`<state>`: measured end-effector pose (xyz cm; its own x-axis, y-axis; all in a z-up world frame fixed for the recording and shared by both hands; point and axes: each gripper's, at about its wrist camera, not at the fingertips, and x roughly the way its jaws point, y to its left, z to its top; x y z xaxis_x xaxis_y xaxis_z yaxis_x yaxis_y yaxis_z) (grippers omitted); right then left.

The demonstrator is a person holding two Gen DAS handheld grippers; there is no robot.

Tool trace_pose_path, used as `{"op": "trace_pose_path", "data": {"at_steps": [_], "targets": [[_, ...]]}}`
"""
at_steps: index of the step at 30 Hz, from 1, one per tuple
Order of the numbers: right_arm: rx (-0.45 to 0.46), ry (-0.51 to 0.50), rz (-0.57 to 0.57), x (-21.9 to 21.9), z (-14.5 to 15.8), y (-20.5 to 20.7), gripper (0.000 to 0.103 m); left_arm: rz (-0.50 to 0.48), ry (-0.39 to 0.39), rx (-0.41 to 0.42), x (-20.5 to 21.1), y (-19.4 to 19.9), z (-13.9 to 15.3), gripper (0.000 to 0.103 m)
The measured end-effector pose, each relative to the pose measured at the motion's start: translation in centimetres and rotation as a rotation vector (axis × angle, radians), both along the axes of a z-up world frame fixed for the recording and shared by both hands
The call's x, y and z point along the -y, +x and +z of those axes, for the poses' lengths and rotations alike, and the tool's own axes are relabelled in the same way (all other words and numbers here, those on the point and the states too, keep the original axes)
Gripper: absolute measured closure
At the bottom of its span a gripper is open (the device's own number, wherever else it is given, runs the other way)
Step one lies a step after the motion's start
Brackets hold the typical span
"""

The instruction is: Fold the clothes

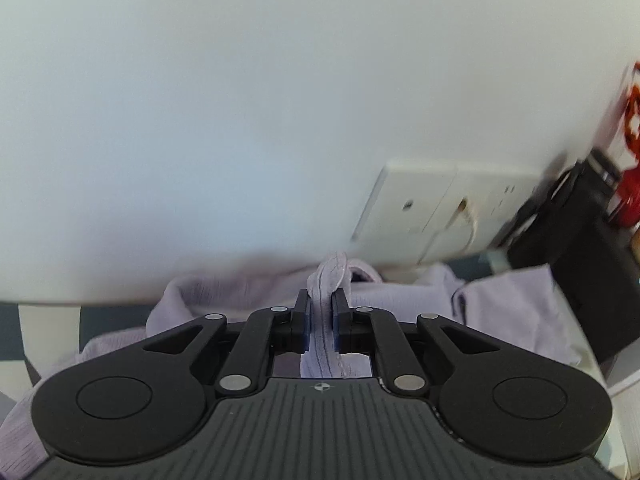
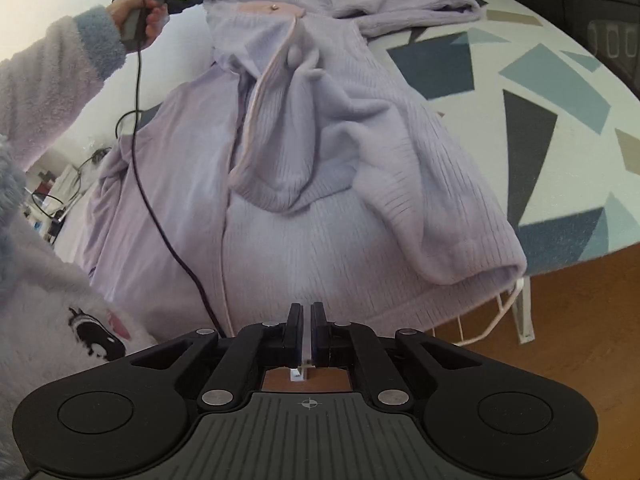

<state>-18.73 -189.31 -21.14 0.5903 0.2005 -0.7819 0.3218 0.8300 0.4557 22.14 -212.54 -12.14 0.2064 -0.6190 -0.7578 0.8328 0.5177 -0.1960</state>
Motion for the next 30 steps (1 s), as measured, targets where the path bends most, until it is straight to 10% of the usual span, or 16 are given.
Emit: {"op": "trace_pose_path", "data": {"at_steps": [6,20,30], "targets": [[0.002,-0.026,-0.063,0.6,-0.3,1.4,0.086,0.019,0.063,-0.018,-2.9,-1.5,-2.6,0.042],[-0.025,-0.069,-0.258,3.4,-0.8,-1.8,0.077,-0.294,0.076,-0.124,-13.9,-16.6,-4.4,0.041],[-0.044,-0.233,-0.478,4.4,1.2,-6.7,0.008,0.004,0.139,-0.083,-19.9,-20.2,-5.8,0.013]]}}
